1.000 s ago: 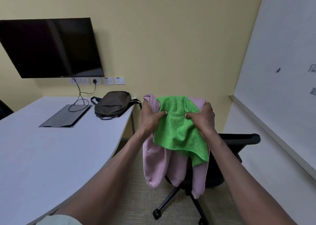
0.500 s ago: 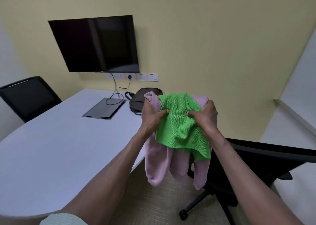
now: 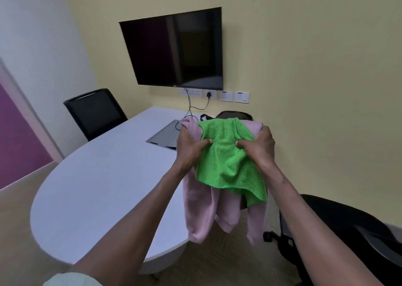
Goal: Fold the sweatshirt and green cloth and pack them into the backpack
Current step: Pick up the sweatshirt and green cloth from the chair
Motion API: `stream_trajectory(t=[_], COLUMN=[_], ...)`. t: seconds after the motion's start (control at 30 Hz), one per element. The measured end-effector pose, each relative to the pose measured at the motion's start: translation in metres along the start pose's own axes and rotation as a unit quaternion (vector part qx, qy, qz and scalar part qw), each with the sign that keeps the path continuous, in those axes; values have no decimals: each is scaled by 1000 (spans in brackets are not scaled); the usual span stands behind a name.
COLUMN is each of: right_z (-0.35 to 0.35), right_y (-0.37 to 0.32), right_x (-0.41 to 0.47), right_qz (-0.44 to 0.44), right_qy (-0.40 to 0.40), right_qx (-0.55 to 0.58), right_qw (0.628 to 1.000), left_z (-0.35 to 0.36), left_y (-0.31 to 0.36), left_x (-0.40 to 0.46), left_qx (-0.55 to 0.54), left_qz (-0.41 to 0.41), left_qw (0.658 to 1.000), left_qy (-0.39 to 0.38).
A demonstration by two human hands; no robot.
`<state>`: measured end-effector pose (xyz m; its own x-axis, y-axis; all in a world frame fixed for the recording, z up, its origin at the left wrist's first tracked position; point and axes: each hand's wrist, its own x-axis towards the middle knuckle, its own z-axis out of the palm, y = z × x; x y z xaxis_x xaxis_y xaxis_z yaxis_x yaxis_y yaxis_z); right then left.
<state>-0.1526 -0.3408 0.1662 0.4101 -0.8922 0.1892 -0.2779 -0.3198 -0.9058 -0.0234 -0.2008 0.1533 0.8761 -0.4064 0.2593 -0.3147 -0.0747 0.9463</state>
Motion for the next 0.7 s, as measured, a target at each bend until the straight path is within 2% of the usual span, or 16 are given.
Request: stream_trajectory(t=[0.33,0.7], right_z=[91,207], right_y=[-28,-45], right_x=[77,92], right_qz=[-38,-44], right_qy=[-93,-165], right_qx=[27,27], right_qw=[995,985], left_z=[-29,-93], left_y=[-15,-74], left_x=[81,144], left_qx=[34,40], left_qz=[-30,-70], left_qw=[995,982], left_qy=[88,169])
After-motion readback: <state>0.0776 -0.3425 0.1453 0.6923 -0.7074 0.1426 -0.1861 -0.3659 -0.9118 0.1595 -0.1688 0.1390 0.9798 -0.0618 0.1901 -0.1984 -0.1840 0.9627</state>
